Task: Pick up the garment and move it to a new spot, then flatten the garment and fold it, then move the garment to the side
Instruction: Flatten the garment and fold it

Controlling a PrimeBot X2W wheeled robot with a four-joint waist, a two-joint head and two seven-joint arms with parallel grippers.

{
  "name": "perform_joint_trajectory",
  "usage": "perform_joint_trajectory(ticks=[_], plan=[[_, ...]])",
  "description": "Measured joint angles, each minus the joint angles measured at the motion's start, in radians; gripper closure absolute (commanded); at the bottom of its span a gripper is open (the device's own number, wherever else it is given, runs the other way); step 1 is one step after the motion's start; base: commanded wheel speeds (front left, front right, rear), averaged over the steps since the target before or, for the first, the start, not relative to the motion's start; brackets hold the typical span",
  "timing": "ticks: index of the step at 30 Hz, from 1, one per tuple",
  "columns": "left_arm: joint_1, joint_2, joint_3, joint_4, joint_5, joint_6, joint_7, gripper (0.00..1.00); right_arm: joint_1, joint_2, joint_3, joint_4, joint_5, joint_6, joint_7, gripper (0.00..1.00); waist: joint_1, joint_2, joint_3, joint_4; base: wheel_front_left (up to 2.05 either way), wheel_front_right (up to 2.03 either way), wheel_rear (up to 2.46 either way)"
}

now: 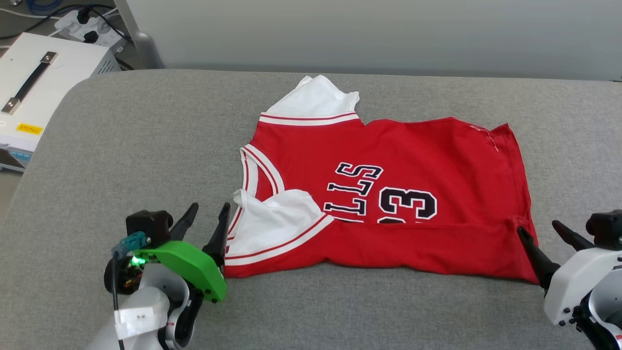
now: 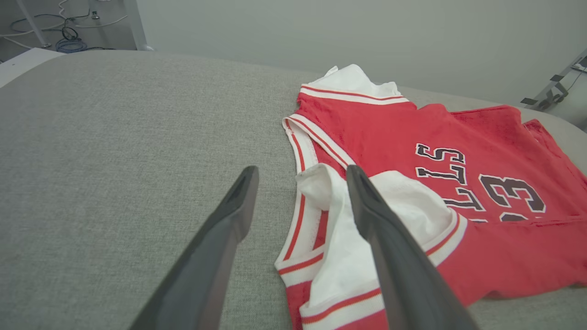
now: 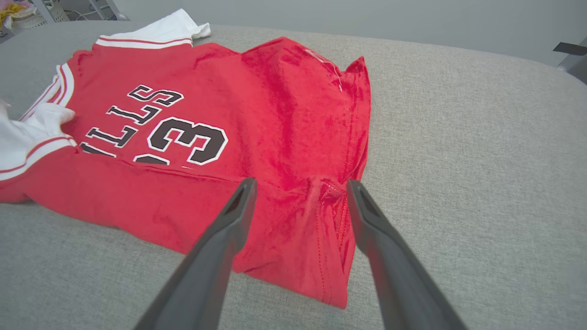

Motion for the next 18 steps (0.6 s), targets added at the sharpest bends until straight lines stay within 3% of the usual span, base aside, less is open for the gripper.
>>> perform_joint_trajectory(ticks=[11, 18], plan=[[0.126, 0.073, -0.023, -0.199, -0.050, 0.102, 0.213, 0.00, 0.065, 0.052, -0.024, -0.095, -0.083, 0.000, 0.053, 0.00, 0.0000, 0.0000, 0.019, -0.023, 0.00, 0.00, 0.00], [0.126, 0.118, -0.055, -0.235, -0.045, 0.160, 0.342, 0.00, 0.065, 0.093, -0.032, -0.121, -0.088, 0.000, 0.066, 0.00, 0.0000, 0.0000, 0.061, -0.042, 0.00, 0.00, 0.00]])
